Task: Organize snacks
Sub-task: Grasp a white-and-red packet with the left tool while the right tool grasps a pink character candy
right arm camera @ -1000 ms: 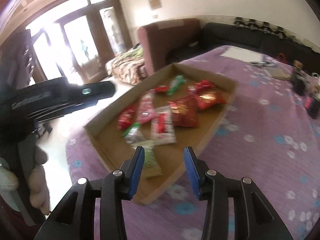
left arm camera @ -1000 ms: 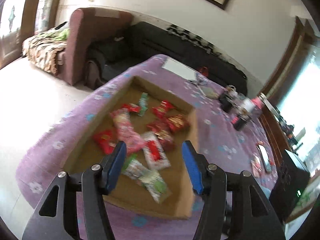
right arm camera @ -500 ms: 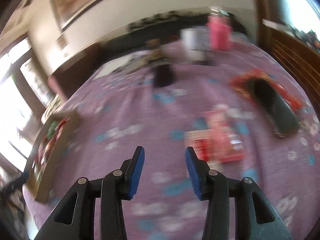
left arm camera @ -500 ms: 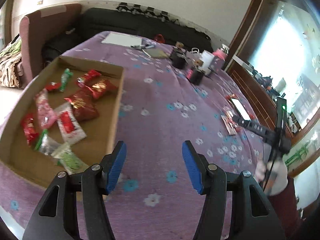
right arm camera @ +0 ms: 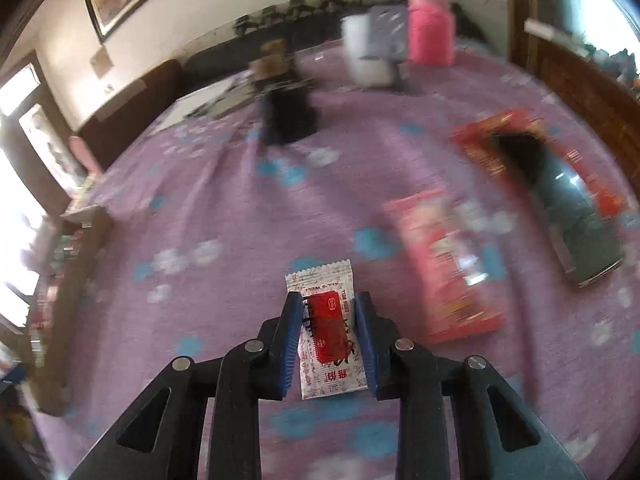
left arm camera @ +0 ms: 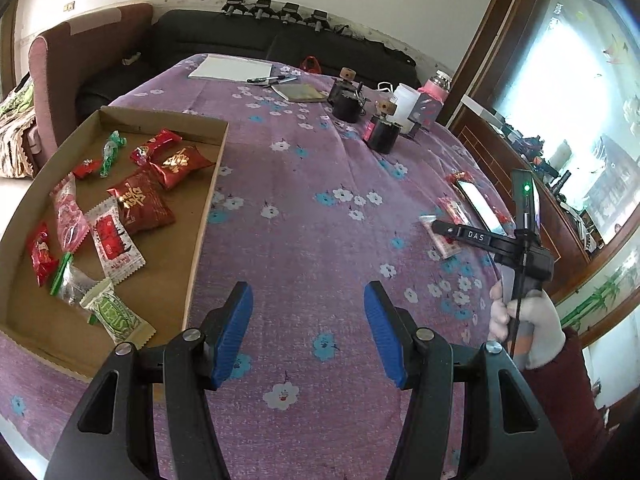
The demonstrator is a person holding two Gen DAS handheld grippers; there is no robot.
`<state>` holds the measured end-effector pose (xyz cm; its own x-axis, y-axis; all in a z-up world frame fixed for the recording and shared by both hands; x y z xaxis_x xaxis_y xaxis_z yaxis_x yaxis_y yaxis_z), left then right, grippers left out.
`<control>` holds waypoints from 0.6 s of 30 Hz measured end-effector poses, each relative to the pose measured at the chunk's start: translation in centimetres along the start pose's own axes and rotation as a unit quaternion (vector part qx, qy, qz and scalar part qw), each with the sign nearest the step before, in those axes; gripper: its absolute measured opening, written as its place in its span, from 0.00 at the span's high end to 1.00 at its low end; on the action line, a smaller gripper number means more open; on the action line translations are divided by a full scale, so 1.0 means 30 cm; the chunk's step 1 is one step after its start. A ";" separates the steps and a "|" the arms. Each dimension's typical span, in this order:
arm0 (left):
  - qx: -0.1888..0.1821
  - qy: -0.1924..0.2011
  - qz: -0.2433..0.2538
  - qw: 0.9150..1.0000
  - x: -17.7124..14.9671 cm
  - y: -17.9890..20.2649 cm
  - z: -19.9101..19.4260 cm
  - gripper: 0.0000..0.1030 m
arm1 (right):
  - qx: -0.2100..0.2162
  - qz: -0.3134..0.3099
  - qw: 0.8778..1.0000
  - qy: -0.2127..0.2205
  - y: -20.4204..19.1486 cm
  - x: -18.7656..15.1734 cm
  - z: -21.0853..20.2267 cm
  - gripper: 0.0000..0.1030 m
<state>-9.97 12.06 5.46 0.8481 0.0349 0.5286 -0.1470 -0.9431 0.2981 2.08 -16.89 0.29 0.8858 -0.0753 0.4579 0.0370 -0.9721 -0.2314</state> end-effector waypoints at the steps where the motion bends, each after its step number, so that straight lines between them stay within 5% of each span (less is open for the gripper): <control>1: -0.001 -0.001 0.000 1.000 0.000 0.001 0.002 0.45 | 0.019 -0.003 1.000 -0.009 -0.025 -0.013 0.001 0.72; 6: -0.010 -0.008 0.007 1.000 -0.003 0.030 0.022 0.45 | 0.162 -0.054 0.984 -0.057 -0.188 -0.090 -0.030 0.72; 12: -0.030 -0.019 0.029 0.999 -0.019 0.081 0.039 0.45 | 0.063 0.013 0.996 0.068 0.031 0.015 -0.201 0.62; 18: -0.041 -0.040 0.053 0.997 -0.024 0.147 0.100 0.45 | 0.014 0.075 0.995 0.069 0.227 0.068 -0.136 0.61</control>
<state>-9.71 6.88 4.01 0.8632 -0.0939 0.4960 -0.2771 -0.9094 0.3101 2.27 -24.57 3.15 0.8100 -0.2509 0.5300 -0.0762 -0.9413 -0.3290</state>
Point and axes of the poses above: each gripper's, at about its wrist camera, not at the fingertips, and z roughly the way its jaws point, y to its right, x to its top, the point moved 2 cm from there along z, roughly the way its jaws point, and after that the axes turned 8 degrees about -y, right-handed, at the moved point
